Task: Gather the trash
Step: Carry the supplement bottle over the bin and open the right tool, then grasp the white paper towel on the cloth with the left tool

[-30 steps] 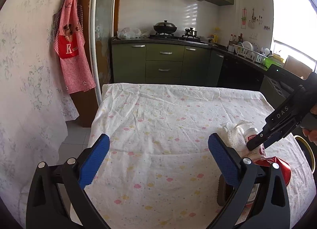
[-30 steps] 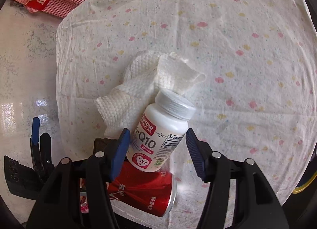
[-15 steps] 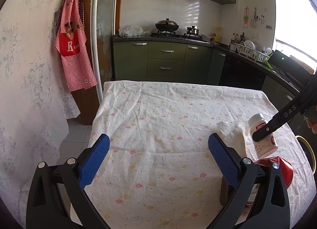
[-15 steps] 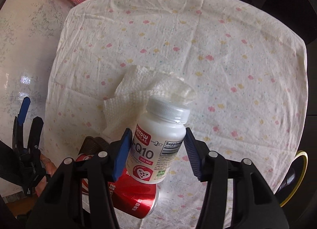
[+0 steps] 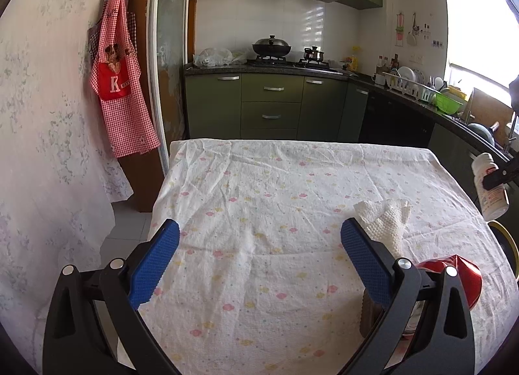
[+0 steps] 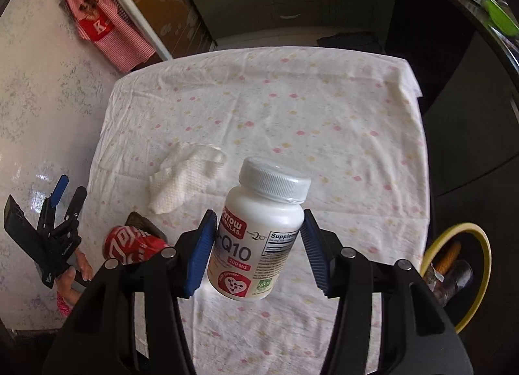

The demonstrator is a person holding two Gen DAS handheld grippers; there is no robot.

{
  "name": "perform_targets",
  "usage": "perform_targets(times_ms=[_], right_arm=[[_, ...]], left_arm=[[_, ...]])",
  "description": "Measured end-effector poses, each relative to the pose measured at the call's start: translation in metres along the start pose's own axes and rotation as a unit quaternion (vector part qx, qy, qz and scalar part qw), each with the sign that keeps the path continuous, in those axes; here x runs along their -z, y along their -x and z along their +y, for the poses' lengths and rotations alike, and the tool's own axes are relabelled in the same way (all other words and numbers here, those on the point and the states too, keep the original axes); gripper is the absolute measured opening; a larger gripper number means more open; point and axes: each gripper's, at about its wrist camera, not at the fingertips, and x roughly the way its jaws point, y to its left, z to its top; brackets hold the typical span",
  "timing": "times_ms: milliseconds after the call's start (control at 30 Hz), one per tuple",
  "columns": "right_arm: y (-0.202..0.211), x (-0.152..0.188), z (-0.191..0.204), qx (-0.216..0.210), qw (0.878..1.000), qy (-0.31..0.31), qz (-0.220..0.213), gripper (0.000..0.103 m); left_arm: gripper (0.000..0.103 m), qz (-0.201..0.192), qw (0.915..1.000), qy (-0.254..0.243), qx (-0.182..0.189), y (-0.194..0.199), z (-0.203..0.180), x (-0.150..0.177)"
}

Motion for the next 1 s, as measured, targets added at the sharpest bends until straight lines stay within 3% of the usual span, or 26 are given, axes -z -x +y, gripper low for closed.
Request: perform_targets(times_ms=[133,300,467,567,667,1000], right_arm=[[0.016,0.036,-0.090,0.057,0.994,-0.085,-0.026,0.051],[0.015,0.074,-0.192,0.123,0.976,-0.178,-0.019,0.051],[-0.003,0.088,-0.246,0.169,0.963,-0.212,-0.001,0.051],[-0.010,0.088,-0.260,0.191,0.957,-0.217,0.004,0.059],[-0.003,0.093,-0.259,0.185,0.957,-0.223,-0.013,0.061],[0.018,0.129,-0.194,0.143,0.974,-0.169,-0.049,0.064]], left_arm=[[0.098,-0.010,0.9999,0.001,-0.002,0.002,0.000,0.000],[0.098,-0.018,0.9998,-0.001,-0.009,0.003,-0.001,-0.001],[0.098,-0.017,0.9997,-0.010,-0.015,0.001,-0.004,0.000],[0.098,-0.014,0.9997,-0.014,-0.014,-0.001,-0.006,0.001],[0.098,-0.013,0.9997,-0.016,-0.014,-0.002,-0.006,0.001],[0.098,-0.018,0.9998,-0.003,0.001,0.002,-0.002,-0.006]])
